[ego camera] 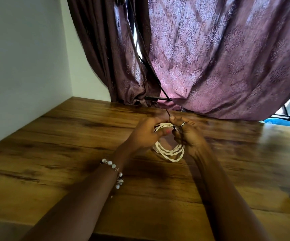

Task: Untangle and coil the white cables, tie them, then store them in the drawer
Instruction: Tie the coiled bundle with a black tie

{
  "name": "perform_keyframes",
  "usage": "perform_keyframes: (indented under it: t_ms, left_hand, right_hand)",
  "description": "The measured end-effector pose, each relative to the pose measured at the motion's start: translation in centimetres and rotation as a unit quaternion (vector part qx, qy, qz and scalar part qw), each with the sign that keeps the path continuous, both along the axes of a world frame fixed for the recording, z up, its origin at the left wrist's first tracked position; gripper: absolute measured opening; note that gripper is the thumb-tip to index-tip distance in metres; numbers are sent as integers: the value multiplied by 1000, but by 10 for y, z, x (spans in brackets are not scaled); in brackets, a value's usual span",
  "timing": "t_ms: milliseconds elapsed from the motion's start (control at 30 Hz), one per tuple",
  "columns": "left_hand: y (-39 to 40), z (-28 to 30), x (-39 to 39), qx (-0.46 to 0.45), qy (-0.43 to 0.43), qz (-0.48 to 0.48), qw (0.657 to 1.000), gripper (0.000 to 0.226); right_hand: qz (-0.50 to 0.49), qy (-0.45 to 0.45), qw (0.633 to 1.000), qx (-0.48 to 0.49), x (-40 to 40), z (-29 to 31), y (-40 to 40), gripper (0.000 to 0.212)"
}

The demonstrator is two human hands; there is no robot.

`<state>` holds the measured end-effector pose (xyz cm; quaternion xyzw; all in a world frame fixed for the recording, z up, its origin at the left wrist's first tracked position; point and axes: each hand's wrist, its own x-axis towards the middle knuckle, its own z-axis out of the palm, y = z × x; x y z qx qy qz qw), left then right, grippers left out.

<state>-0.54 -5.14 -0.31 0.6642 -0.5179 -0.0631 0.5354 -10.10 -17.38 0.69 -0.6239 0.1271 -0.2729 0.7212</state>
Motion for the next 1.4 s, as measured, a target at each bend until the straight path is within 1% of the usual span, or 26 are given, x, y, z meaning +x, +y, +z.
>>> perform_keyframes:
  t_ms: [33,67,100,200,267,433,500,633,833,900,967,1033,1067,1100,1167,1300,1400]
  left_hand:
    - [0,-1,0,9,-85,28,996,28]
    - [1,0,-3,9,-124,51,991,21]
    - [2,1,-6,0,-121,61,991,19]
    - [1,-2,-13,-7,-69,61,996,15]
    - [0,-5,-14,1,-45,56,997,17]
    - [-7,-9,-18,-10,43,45,998,21]
    - [-9,-9,-20,-27,41,62,997,16]
    - [-8,-6,-27,-73,23,105,992,31]
    - [-9,-7,-26,-97,0,149,984,29]
    - [-10,-8,-25,-100,11,144,985,29]
    - [-10,-8,-23,-110,30,134,984,30]
    - [-10,-7,-22,-124,79,119,982,26]
    - [-10,-6,-23,-130,106,110,980,23]
    - [-10,-5,-24,-134,130,103,977,21]
    - [-9,-3,-24,-137,162,93,973,18]
    - [-8,0,-24,-126,185,92,970,11]
    - [-6,3,-25,-107,196,93,970,11]
  right_hand:
    - [-1,-1,1000,3,1,-1,0,14]
    - [1,-2,1000,6,1,-1,1,13]
    - [4,-4,1000,11,2,-1,2,12]
    - [0,-21,1000,12,3,-1,6,11]
    - [-11,-27,1000,-5,3,0,7,9]
    - [-65,-39,996,-55,2,1,11,16]
    - [-78,-70,993,-59,3,2,13,14]
    - [-91,-112,988,-47,2,5,16,15]
    - [-94,-129,981,-111,0,7,21,20]
    - [-91,-133,982,-97,-1,8,22,20]
    - [-84,-135,986,-45,-2,9,23,18]
    - [-80,-129,988,-1,-3,11,22,11]
    - [-79,-126,989,3,-3,12,21,6]
    - [-78,-122,989,-3,-4,12,20,6]
    - [-80,-119,989,-41,-4,12,18,17]
    - [-99,-118,979,-130,-2,12,17,33]
    - [-122,-116,977,-132,1,12,17,39]
